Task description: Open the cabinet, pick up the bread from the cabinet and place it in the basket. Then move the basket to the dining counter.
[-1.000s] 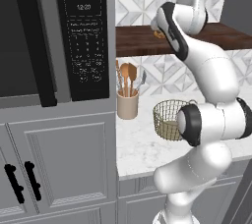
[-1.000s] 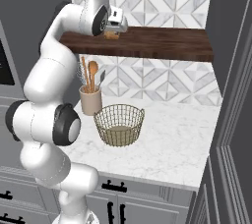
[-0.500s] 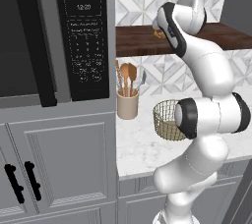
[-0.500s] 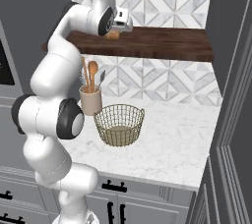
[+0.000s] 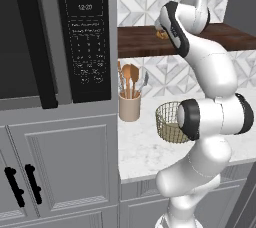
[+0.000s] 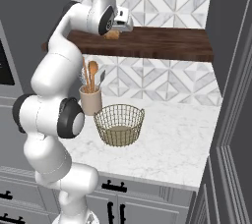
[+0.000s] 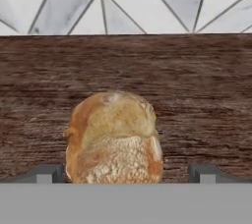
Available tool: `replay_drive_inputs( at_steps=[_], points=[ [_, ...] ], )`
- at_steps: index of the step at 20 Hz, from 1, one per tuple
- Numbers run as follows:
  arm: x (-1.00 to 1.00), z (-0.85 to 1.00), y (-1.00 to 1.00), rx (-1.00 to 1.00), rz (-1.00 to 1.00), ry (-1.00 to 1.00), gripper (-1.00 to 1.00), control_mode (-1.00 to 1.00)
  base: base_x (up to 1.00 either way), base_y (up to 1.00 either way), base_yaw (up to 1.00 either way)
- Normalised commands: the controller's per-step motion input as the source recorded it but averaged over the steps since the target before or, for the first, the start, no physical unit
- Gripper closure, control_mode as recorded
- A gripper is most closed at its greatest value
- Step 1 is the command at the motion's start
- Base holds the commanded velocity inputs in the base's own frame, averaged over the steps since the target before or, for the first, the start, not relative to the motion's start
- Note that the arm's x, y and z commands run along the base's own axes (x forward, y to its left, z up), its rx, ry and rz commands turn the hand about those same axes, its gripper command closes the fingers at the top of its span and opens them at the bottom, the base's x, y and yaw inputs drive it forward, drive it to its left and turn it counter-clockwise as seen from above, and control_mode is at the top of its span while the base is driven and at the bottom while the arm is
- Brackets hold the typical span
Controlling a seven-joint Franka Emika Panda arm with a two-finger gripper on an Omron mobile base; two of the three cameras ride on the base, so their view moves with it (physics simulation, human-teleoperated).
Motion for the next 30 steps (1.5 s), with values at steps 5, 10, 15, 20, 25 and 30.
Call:
replay_drive_inputs(
  at_steps=[5, 10, 15, 20, 25, 30],
  points=[
    [0.00, -0.16, 0.00, 0.00, 0.00, 0.00, -1.00, -1.00, 0.00, 0.00, 0.00],
    [0.02, -0.14, 0.02, 0.00, 0.00, 0.00, -1.00, -1.00, 0.00, 0.00, 0.00],
    [0.15, -0.01, 0.10, 0.00, 0.00, 0.01, -1.00, -1.00, 0.00, 0.00, 0.00],
    [0.19, -0.05, 0.03, 0.00, 0.00, 0.00, -1.00, -1.00, 0.00, 0.00, 0.00],
    [0.11, -0.14, 0.00, 0.00, 0.00, 0.00, 1.00, -1.00, 0.00, 0.00, 0.00],
    [0.08, -0.04, 0.00, 0.00, 0.00, 0.00, 1.00, -1.00, 0.00, 0.00, 0.00]
  ],
)
